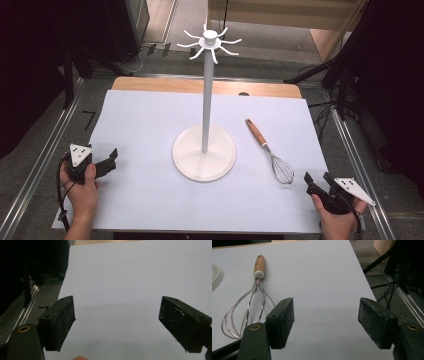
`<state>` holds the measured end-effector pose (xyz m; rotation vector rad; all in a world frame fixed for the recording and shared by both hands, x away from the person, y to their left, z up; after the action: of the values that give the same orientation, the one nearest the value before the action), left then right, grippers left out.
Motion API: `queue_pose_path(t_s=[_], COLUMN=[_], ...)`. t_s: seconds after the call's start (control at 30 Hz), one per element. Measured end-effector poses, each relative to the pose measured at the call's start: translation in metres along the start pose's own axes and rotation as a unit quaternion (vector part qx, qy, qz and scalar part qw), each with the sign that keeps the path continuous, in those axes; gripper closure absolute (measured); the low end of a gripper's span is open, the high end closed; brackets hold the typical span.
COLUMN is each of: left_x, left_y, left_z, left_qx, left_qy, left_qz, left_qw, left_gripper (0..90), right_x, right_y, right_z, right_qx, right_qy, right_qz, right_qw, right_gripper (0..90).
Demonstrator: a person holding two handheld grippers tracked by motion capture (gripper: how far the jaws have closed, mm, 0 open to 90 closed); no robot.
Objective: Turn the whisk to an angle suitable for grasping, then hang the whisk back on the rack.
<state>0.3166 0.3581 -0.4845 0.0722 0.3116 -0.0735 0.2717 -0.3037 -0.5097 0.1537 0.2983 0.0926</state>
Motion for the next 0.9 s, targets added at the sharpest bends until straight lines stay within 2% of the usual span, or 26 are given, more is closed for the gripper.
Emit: queue_pose_path(t_s=[0.13, 0.17, 0.2, 0.23, 0.27, 0.33, 0.5, 0.53, 0.63, 0.7, 0.73, 0.77, 0.83, 0.87, 0.9], left_x=[-0.001, -0.001, -0.001, -0.001, -0.001, -0.001, -0.001, -0.001, 0.000, 0.000, 0.000, 0.000, 0.000, 0.000, 0.000], left_y=[-0.001, 0.000, 0.000, 0.000, -0.001, 0.000, -0.001, -0.001, -0.001, -0.002, -0.002, -0.002, -0.002, -0.002, -0.002], left_z=[0.000, 0.000, 0.000, 0.000, 0.000, 0.000, 0.000, 0.000, 0.000, 0.000, 0.000, 0.000, 0.000, 0.000, 0.000], left_qx=[-0.001, -0.002, -0.002, -0.002, -0.002, -0.001, 0.000, 0.003, 0.004, 0.005, 0.005, 0.006, 0.008, 0.008, 0.008], left_qy=[-0.006, -0.006, -0.006, -0.005, -0.005, -0.004, -0.005, -0.004, -0.004, -0.003, -0.003, -0.002, -0.002, -0.002, -0.002], left_qz=[-0.003, -0.002, -0.002, -0.002, -0.002, -0.002, -0.002, -0.001, 0.001, 0.000, 0.000, 0.000, 0.002, 0.002, 0.001], left_qw=[1.0000, 1.0000, 1.0000, 1.0000, 1.0000, 1.0000, 1.0000, 1.0000, 1.0000, 1.0000, 1.0000, 1.0000, 1.0000, 1.0000, 1.0000], left_gripper=[14.5, 14.5, 14.5, 14.4, 14.4, 14.5, 14.4, 14.5, 14.5, 14.5, 14.5, 14.5, 14.5, 14.5, 14.5], right_x=[-0.001, -0.001, -0.001, -0.002, -0.002, -0.002, -0.004, -0.004, -0.002, 0.001, 0.001, 0.006, 0.012, 0.012, 0.018], right_y=[0.000, 0.000, 0.000, 0.002, 0.003, 0.003, 0.006, 0.009, 0.015, 0.020, 0.020, 0.026, 0.033, 0.033, 0.040], right_z=[0.001, 0.002, 0.002, 0.003, 0.005, 0.006, 0.019, 0.023, 0.031, 0.035, 0.035, 0.037, 0.039, 0.039, 0.042], right_qx=[0.001, 0.000, 0.000, 0.002, 0.001, 0.004, -0.006, -0.009, -0.016, -0.034, -0.034, -0.049, -0.066, -0.066, -0.077], right_qy=[-0.002, -0.009, -0.009, -0.007, -0.002, 0.001, -0.003, 0.006, 0.016, 0.030, 0.030, 0.050, 0.073, 0.073, 0.093], right_qz=[-0.003, -0.004, -0.004, 0.004, 0.009, 0.010, 0.004, 0.015, 0.032, 0.045, 0.045, 0.062, 0.082, 0.082, 0.099], right_qw=[1.0000, 0.9999, 0.9999, 1.0000, 1.0000, 0.9999, 1.0000, 0.9998, 0.9992, 0.9980, 0.9980, 0.9956, 0.9918, 0.9918, 0.9877], right_gripper=[33.1, 38.9, 38.9, 46.6, 49.4, 50.3, 57.4, 64.8, 74.5, 78.4, 78.4, 81.7, 83.5, 83.5, 85.8])
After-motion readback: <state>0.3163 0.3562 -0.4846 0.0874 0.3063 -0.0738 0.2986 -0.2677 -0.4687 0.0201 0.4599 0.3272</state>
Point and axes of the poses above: each handheld gripper's, and its own axes: x roughly forward along the jaws, z roughly out of its top, y roughly to its left, the point moved 5 cm from there along x, roughly forward along the jaws, and after that the axes turned 10 degrees about -y, right-handed, at the moved point
